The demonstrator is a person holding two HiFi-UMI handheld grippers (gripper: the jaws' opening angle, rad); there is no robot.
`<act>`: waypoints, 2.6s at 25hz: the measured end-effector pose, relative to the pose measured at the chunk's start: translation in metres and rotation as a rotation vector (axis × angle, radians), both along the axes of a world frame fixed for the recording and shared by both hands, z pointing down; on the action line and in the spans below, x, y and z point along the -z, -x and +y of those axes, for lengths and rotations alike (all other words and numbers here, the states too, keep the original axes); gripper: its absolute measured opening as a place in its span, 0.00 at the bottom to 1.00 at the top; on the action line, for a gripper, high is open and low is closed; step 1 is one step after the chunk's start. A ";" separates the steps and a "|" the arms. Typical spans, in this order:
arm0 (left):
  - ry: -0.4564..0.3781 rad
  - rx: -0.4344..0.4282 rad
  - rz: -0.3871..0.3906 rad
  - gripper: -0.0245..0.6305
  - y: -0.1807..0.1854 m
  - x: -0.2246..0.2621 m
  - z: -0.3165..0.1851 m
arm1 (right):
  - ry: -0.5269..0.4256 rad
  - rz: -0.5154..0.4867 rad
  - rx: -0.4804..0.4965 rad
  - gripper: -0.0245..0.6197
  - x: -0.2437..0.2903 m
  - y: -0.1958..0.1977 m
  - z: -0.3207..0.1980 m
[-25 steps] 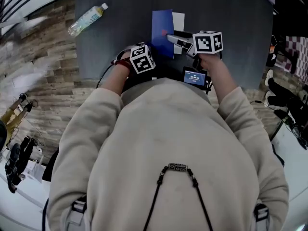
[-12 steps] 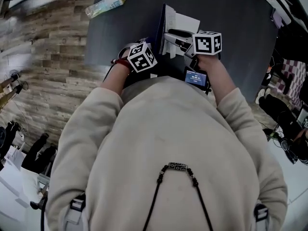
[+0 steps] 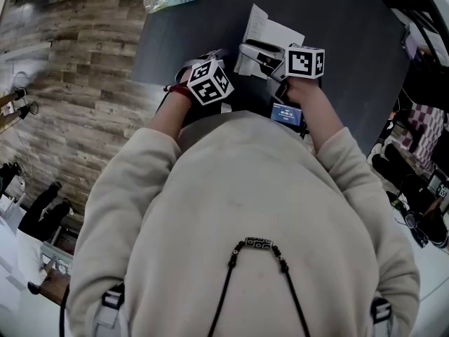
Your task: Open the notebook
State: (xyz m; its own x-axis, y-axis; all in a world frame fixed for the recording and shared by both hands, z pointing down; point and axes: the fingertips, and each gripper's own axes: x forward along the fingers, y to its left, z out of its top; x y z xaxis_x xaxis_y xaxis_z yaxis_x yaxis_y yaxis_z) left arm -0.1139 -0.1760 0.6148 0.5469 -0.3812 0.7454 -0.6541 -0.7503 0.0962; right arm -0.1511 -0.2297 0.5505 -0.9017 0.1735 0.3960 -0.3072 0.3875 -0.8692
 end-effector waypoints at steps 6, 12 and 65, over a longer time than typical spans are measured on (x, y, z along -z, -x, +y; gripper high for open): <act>-0.053 0.077 0.023 0.04 0.021 0.027 -0.017 | -0.005 -0.032 0.028 0.34 0.017 0.016 0.008; -0.022 0.122 0.010 0.04 0.051 0.012 -0.011 | -0.074 -0.011 0.168 0.13 0.026 0.014 0.034; -0.222 0.053 0.504 0.04 -0.065 0.250 -0.140 | -0.591 0.080 -0.446 0.06 0.185 -0.205 -0.095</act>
